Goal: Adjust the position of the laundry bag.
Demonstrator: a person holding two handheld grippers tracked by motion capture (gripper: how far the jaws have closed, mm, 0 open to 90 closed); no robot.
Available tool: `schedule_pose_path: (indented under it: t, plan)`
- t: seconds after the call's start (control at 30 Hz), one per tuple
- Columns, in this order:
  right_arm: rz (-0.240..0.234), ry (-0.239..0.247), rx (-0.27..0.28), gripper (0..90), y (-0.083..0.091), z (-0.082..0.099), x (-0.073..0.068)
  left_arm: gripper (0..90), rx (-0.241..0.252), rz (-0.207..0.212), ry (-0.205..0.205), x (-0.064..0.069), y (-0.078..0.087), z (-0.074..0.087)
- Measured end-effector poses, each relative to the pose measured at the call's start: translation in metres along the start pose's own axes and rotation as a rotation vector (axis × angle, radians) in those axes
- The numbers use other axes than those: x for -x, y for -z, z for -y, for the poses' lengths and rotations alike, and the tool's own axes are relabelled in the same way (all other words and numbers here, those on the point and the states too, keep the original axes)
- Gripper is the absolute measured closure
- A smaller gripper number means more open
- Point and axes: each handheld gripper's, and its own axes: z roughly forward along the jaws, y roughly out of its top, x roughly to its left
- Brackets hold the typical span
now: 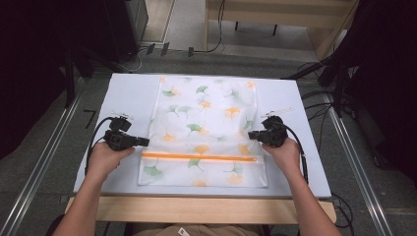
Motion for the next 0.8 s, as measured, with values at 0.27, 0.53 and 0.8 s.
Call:
schedule_pose_path:
  t: [0.27, 0.53, 0.8]
  plan:
    - [-0.022, 0.021, -0.006, 88.8, -0.009, -0.005, -0.011, 88.5, 0.000, -0.007, 0.032, -0.014, 0.010, 0.009]
    - [0.049, 0.068, -0.046, 77.8, -0.015, -0.006, -0.012, 76.1, 0.017, 0.037, 0.069, -0.021, 0.006, 0.017]
    - [0.029, 0.058, 0.011, 56.1, -0.003, -0.007, -0.007, 54.0, 0.052, -0.023, 0.008, -0.005, 0.014, 0.015]
